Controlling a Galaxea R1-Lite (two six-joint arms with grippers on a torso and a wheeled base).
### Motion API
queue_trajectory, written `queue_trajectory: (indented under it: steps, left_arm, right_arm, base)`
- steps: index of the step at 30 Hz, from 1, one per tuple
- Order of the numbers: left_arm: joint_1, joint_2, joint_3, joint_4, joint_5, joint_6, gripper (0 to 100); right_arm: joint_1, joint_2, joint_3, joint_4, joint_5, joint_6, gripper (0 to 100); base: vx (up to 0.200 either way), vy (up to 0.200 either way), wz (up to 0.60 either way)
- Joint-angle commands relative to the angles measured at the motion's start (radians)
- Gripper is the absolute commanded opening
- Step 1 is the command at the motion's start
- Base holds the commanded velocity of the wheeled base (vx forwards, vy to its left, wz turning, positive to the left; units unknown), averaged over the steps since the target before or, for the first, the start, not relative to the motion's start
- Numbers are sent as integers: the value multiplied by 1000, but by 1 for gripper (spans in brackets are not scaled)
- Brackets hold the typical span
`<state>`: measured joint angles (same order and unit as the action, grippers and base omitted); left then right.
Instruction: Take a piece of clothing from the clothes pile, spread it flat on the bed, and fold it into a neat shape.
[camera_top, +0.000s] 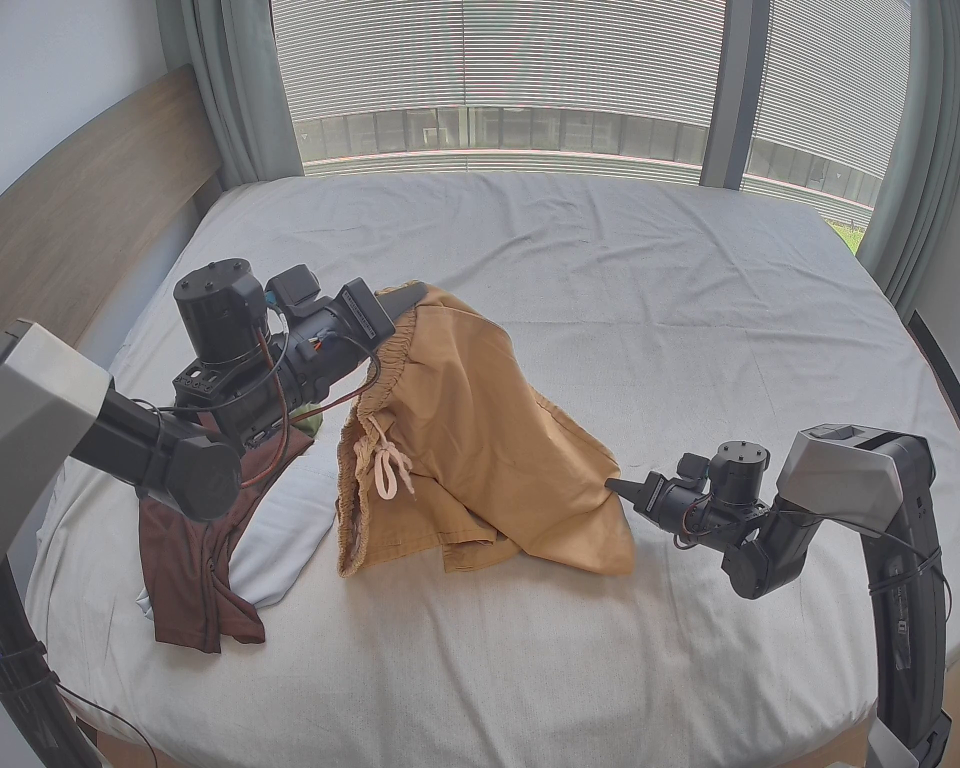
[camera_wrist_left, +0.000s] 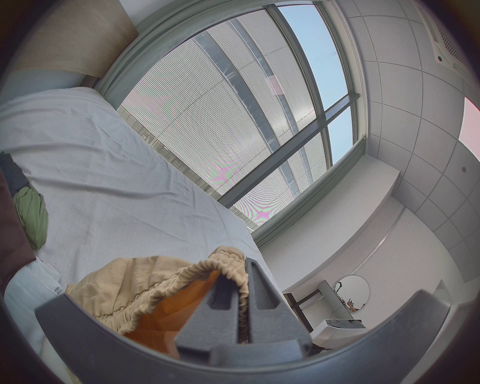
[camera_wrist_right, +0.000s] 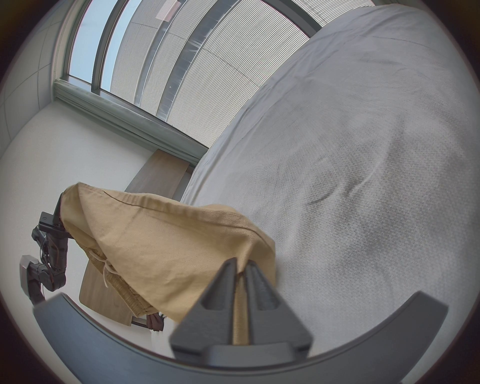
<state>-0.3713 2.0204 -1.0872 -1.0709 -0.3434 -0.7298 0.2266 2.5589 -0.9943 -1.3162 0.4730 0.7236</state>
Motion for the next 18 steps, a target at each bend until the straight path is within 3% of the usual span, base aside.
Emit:
queue_trajectory:
  steps: [1,13,18]
  left_arm:
    - [-1,0,6,-4,0,-2,0]
    - [32,3,72,-1,1,-2,0]
    - [72,31,78,5,1,-2,0]
  right_arm:
    - [-3,-46,42,-40,-1,10,0]
    - [-27,-298,292,-140,-2,-27,0]
    - [-12,-318,361,-123,-2,-115,0]
  base:
    - [0,0,0]
    - [0,0,0]
    - [0,0,0]
